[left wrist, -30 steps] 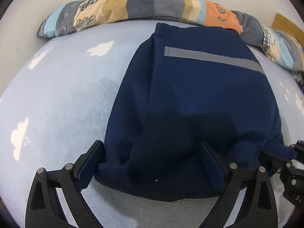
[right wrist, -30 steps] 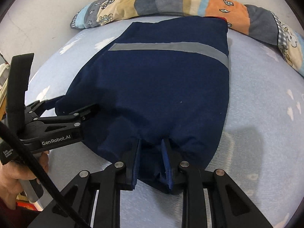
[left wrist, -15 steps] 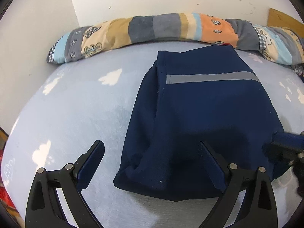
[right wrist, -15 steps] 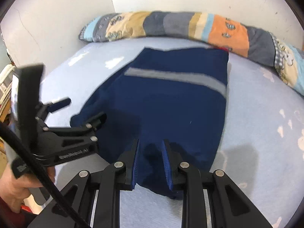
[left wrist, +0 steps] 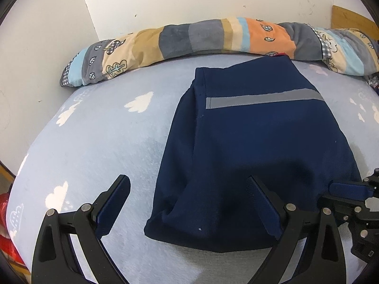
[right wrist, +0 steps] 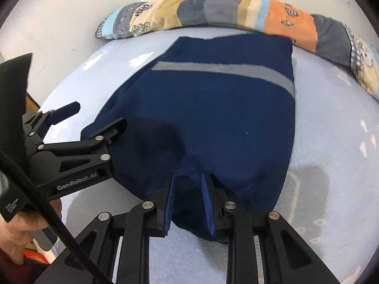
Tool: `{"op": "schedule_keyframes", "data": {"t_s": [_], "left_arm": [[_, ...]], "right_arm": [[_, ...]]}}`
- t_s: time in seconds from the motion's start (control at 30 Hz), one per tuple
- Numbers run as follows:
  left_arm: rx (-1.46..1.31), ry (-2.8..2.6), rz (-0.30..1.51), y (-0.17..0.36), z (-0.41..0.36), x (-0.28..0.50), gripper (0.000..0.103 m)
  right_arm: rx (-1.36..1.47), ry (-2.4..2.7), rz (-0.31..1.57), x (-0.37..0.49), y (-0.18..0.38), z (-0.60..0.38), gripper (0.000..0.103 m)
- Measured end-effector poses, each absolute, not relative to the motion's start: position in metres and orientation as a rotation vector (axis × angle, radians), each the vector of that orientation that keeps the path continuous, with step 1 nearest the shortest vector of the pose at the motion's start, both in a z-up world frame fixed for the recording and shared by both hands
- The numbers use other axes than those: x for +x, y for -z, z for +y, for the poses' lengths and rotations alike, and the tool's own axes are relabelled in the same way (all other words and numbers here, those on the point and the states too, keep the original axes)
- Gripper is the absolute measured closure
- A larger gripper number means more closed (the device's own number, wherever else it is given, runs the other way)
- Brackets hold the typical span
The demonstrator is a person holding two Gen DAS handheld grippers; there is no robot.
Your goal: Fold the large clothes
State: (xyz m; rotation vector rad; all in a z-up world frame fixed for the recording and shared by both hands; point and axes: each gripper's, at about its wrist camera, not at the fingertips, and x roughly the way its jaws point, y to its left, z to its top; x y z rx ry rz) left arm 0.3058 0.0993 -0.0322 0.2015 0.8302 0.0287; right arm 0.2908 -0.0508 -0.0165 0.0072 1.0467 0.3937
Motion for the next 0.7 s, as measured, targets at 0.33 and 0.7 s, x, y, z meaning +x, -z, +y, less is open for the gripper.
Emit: {"op": "schedule_keyframes", "data": {"t_s": [0.33, 0.7], "left_arm": [[0.212, -0.036, 0.812, 0.029, 0.099, 0.306, 0.005], [0.228, -0.038, 0.813, 0.031, 0.097, 0.308, 0.005]], "right_arm": [[0.003, -0.36, 0.952, 0.29, -0.014, -0.06, 0.077], [0.003, -0.364, 1.024, 0.294, 0.011, -0.055, 0.077]]}}
